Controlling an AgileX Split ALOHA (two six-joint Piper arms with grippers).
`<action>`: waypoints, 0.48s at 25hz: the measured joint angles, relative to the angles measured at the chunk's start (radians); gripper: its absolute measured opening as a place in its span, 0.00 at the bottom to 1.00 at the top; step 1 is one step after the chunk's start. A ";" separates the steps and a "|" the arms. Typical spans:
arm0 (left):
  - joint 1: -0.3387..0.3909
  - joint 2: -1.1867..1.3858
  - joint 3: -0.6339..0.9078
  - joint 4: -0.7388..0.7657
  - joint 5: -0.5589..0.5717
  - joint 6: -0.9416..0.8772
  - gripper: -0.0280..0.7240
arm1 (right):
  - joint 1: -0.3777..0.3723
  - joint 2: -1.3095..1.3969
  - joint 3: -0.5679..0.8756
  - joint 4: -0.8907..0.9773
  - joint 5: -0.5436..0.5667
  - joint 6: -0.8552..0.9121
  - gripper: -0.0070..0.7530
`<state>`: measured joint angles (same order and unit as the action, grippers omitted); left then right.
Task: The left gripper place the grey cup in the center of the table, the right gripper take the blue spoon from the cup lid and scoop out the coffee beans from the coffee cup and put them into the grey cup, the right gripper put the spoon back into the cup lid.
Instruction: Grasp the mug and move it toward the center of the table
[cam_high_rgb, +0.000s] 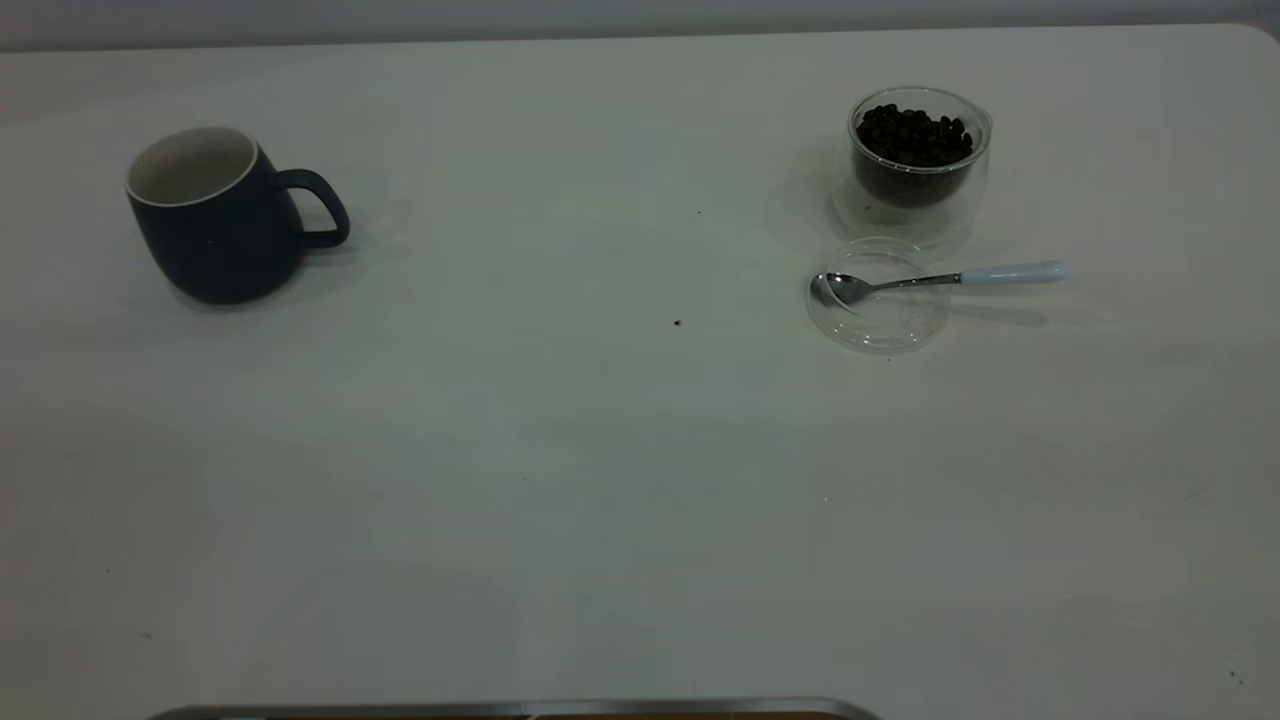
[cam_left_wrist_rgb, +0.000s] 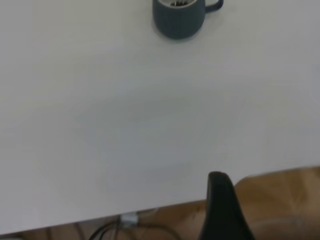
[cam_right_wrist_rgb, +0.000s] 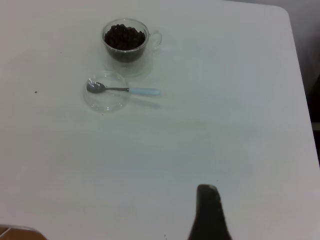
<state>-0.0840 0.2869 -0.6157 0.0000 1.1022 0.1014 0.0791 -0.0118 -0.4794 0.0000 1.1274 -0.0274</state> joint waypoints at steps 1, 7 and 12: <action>-0.007 0.056 -0.026 0.018 -0.008 0.008 0.76 | 0.000 0.000 0.000 0.000 0.000 0.000 0.78; -0.025 0.442 -0.180 0.126 -0.100 0.117 0.76 | 0.000 0.000 0.000 0.000 0.000 0.000 0.78; -0.025 0.721 -0.232 0.238 -0.160 0.210 0.76 | 0.000 0.000 0.000 0.000 0.000 0.000 0.78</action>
<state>-0.1089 1.0081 -0.8475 0.2384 0.9419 0.3109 0.0791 -0.0118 -0.4794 0.0000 1.1274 -0.0274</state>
